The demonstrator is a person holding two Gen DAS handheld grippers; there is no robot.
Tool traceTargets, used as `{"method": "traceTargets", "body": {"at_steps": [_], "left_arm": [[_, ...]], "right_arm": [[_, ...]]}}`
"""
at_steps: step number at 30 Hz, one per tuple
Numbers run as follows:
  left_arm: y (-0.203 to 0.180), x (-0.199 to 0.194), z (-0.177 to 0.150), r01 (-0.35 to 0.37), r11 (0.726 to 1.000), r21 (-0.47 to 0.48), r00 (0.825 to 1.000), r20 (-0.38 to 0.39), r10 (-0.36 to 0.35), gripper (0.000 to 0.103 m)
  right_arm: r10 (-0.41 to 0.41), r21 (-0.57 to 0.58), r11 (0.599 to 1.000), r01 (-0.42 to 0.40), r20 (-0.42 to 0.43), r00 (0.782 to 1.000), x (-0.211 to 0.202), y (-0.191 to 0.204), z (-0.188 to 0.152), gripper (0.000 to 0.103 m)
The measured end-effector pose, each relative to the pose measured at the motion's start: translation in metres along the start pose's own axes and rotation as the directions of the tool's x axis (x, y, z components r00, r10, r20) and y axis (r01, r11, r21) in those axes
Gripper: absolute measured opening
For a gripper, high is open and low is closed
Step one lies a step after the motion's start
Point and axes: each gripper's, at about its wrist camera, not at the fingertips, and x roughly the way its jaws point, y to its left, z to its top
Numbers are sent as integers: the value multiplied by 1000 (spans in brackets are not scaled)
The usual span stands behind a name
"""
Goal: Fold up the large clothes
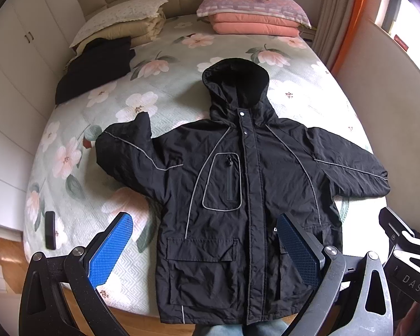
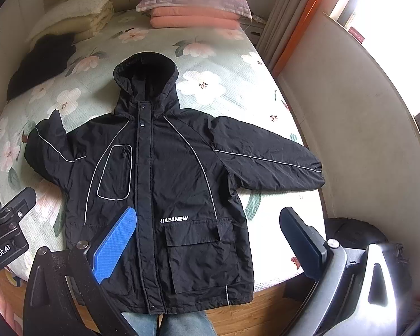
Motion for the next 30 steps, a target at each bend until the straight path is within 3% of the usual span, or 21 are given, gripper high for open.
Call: {"method": "traceTargets", "body": {"at_steps": [30], "left_arm": [[24, 17, -3, 11, 1000, -28, 999, -45, -13, 103]], "right_arm": [[-3, 20, 1000, 4, -22, 1000, 3, 12, -7, 102]]}}
